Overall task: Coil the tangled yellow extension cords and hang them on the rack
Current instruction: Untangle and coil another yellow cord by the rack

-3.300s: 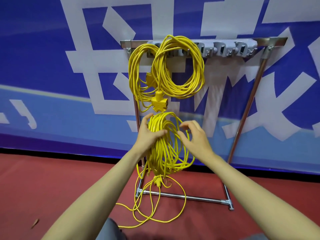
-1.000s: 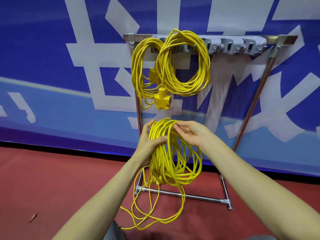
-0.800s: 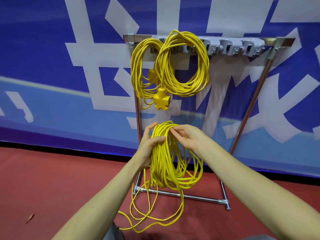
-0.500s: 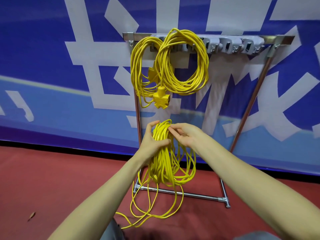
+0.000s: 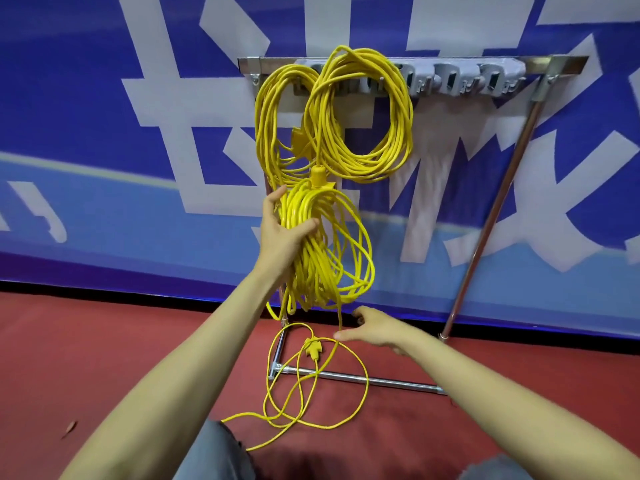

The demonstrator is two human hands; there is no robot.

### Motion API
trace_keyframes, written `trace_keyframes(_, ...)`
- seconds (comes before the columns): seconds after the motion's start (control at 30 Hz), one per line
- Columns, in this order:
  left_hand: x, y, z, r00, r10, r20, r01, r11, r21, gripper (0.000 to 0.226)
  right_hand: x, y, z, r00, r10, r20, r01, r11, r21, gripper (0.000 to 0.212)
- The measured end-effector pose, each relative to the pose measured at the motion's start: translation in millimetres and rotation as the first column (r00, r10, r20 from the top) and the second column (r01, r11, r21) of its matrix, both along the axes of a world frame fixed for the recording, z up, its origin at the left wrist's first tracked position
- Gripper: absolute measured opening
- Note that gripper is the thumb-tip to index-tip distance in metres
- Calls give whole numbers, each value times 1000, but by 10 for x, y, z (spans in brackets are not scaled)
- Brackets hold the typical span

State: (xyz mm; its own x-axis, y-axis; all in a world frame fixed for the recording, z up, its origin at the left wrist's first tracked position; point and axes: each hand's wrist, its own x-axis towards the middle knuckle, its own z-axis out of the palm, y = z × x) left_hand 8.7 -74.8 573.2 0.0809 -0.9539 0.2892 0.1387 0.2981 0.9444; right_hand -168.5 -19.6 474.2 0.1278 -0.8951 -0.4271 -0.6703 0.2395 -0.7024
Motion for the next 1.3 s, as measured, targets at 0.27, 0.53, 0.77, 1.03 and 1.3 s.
trace_keyframes(0.27,76,-72,579,951,-167,-260,153,986,-72,71,-32,-209,-308,989,48,142,-16,975,-220,13)
trace_keyframes(0.53,190,-146,835,817,-308,-487,277,951,-137,64,-320,-483,-664,995,21,-95,-36,986,-163,26)
trace_keyframes(0.77,503,-168,752,825,-390,-408,378,919,-115,55,-937,-623,-475,947,-302,105,306,952,-26,19)
trace_keyframes(1.03,418,-124,245,970,-234,67,233,972,9,72,-1103,-707,173,892,-449,-50,452,886,99,44)
trace_keyframes(1.3,272,-40,-208,969,-24,246,53,992,-111,70,-665,-649,740,293,-647,704,314,761,568,14)
